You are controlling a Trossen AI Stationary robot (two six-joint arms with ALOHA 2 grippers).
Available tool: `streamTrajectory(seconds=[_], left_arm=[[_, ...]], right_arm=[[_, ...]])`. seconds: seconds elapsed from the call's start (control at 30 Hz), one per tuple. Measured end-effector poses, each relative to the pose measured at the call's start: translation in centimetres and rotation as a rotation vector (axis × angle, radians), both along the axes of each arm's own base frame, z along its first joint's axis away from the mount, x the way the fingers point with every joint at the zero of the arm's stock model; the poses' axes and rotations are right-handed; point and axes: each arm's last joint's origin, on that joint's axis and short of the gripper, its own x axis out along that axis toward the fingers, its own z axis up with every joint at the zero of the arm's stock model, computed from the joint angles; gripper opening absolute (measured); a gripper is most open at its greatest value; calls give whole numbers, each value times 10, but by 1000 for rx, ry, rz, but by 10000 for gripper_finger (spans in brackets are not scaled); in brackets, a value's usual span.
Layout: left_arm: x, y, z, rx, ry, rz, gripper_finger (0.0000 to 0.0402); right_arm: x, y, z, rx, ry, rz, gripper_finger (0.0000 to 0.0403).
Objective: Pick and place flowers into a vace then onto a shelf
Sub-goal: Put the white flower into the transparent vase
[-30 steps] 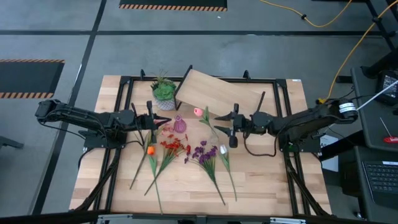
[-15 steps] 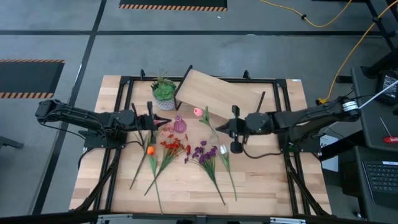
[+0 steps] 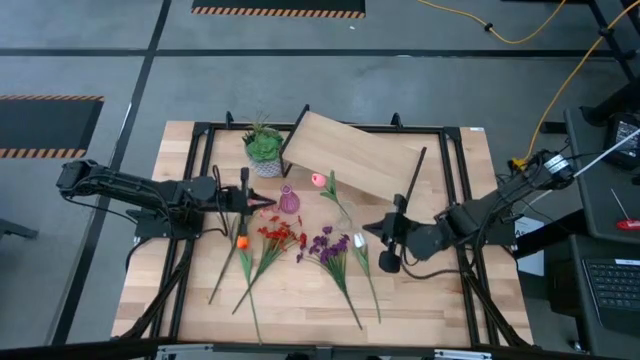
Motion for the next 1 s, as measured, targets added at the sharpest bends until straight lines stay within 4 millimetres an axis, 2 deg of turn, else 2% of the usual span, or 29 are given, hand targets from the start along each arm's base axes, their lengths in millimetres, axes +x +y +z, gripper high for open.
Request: streamTrajectory(seconds=[0.27,0.43,0.6,0.8,1.0], left_arm=[[2,-4,-4,-144,20,-48,2],[8,-22,-17,-101,96,-108,2],[13,-42,-23,-52,88,-84,2],[13,-57,-22,-55,56,-138,2],[11,-62,-23,-102,62,-154,2]], right_arm=[[-3,26,-19,85,47,5,2],[-6,37,-29,178,85,-46,2],[4,51,-22,168,167,-75,1],[17,65,-16,153,302,-208,2],[20,79,-28,180,402,-315,3]])
